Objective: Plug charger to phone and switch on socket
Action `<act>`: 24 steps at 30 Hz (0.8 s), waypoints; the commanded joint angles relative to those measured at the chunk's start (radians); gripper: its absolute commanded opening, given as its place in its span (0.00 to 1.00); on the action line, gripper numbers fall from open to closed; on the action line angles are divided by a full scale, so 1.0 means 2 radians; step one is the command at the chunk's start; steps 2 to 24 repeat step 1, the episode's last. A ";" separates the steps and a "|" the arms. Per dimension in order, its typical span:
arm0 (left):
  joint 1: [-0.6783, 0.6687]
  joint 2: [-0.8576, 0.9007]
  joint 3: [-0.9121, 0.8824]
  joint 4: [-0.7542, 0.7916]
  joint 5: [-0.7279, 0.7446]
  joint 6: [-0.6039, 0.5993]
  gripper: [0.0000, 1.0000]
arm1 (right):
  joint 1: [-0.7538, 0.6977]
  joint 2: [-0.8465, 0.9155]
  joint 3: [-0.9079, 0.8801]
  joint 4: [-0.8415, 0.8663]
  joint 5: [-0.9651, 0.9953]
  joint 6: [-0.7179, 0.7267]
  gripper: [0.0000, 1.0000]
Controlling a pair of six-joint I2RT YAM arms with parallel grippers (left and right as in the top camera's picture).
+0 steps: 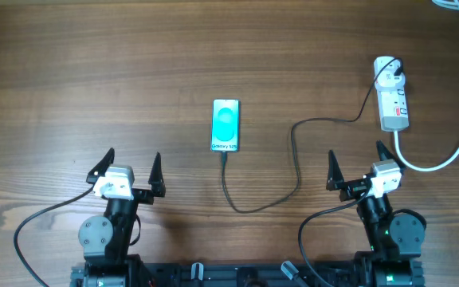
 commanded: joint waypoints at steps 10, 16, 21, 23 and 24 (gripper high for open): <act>-0.002 -0.003 -0.002 -0.003 -0.007 0.010 1.00 | 0.002 -0.003 -0.001 0.001 -0.005 -0.007 1.00; -0.002 -0.003 -0.002 -0.003 -0.007 0.010 1.00 | 0.002 -0.003 -0.001 0.001 -0.005 -0.007 1.00; -0.002 -0.003 -0.002 -0.003 -0.007 0.010 1.00 | 0.002 -0.003 -0.001 0.001 -0.005 -0.007 1.00; -0.002 -0.003 -0.002 -0.003 -0.007 0.010 1.00 | 0.002 -0.003 -0.001 0.001 -0.005 -0.007 1.00; -0.002 -0.003 -0.002 -0.003 -0.007 0.010 1.00 | 0.002 -0.003 -0.001 0.001 -0.005 -0.007 1.00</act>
